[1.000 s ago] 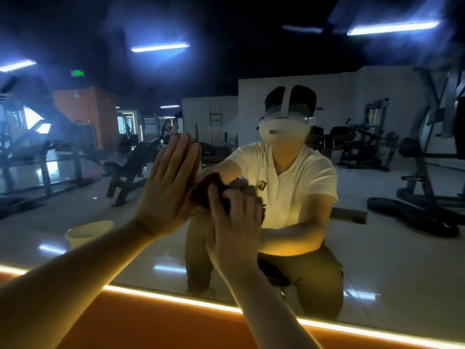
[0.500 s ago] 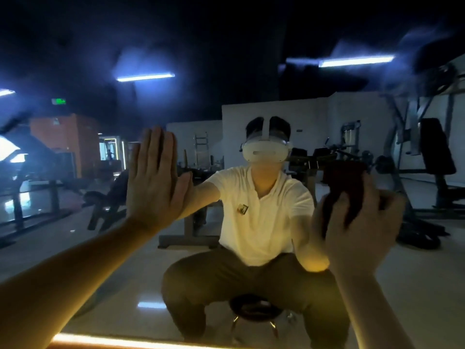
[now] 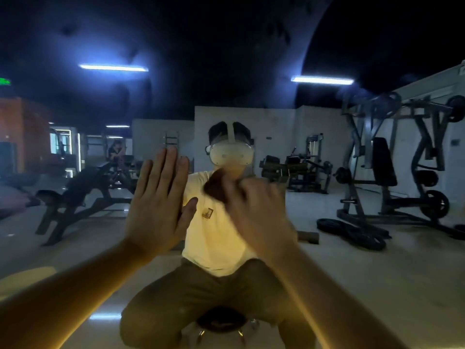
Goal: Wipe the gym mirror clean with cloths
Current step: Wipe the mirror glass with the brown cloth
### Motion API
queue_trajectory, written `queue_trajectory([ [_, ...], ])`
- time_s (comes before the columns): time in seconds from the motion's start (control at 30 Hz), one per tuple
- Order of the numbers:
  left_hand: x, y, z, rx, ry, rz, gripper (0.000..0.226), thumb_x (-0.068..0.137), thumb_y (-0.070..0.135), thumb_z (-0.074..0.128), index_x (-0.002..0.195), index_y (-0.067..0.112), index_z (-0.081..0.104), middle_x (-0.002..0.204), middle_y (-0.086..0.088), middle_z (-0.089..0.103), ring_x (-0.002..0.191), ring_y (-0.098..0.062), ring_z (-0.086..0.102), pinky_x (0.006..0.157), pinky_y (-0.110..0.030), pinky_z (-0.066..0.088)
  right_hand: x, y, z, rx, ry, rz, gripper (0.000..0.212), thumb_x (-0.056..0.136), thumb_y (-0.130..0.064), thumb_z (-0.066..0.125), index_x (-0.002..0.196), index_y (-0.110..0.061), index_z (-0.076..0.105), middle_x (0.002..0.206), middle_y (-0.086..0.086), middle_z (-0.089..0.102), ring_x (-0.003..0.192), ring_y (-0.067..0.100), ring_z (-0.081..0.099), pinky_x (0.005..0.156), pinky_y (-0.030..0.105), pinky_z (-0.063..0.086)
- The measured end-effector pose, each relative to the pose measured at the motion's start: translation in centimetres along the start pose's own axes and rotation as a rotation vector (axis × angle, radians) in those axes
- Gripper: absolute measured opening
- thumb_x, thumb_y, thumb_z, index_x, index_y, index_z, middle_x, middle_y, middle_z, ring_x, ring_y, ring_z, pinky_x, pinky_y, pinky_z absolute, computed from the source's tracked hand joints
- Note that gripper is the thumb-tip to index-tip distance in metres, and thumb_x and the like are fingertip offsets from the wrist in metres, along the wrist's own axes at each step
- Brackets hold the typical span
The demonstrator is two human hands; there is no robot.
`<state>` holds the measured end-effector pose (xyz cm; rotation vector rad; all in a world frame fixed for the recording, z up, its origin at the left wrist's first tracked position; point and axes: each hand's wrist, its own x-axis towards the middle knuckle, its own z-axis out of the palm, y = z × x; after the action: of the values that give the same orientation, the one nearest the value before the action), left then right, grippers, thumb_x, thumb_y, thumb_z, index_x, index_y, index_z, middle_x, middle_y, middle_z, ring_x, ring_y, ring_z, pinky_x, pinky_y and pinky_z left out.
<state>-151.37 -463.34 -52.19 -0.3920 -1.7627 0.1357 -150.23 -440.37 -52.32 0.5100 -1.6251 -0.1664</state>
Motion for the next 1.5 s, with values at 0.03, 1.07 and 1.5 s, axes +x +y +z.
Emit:
queue_trajectory([
  [0.03, -0.1, 0.0, 0.0, -0.003, -0.003, 0.000, 0.074, 0.107, 0.050, 0.022, 0.163, 0.002, 0.013, 0.171, -0.023, 0.004, 0.160, -0.038, 0.004, 0.128, -0.058, 0.011, 0.4, 2.8, -0.5, -0.024, 0.006, 0.083, 0.058, 0.096, -0.036, 0.058, 0.146, -0.010, 0.044, 0.113, 0.019, 0.060, 0.099, 0.032, 0.061, 0.089, 0.048, 0.049],
  [1.07, 10.6, -6.5, -2.3, 0.016, 0.088, -0.050, 0.079, 0.106, 0.057, 0.016, 0.164, 0.003, 0.009, 0.172, -0.020, 0.000, 0.160, -0.033, -0.002, 0.128, -0.058, 0.011, 17.7, -3.3, 0.0, 0.126, 0.182, 0.580, 0.061, 0.095, -0.039, 0.040, 0.152, -0.020, 0.032, 0.129, 0.016, 0.047, 0.108, 0.027, 0.055, 0.089, 0.041, 0.054],
  [1.5, 16.6, -6.3, -3.8, -0.045, 0.121, -0.142, 0.085, 0.102, 0.061, 0.020, 0.164, 0.004, 0.013, 0.172, -0.018, 0.007, 0.160, -0.032, 0.003, 0.129, -0.052, 0.006, 16.5, 18.9, -5.1, -0.178, 0.170, 0.713, 0.048, 0.107, -0.033, 0.043, 0.154, -0.025, 0.039, 0.122, 0.022, 0.050, 0.098, 0.038, 0.059, 0.091, 0.050, 0.051],
])
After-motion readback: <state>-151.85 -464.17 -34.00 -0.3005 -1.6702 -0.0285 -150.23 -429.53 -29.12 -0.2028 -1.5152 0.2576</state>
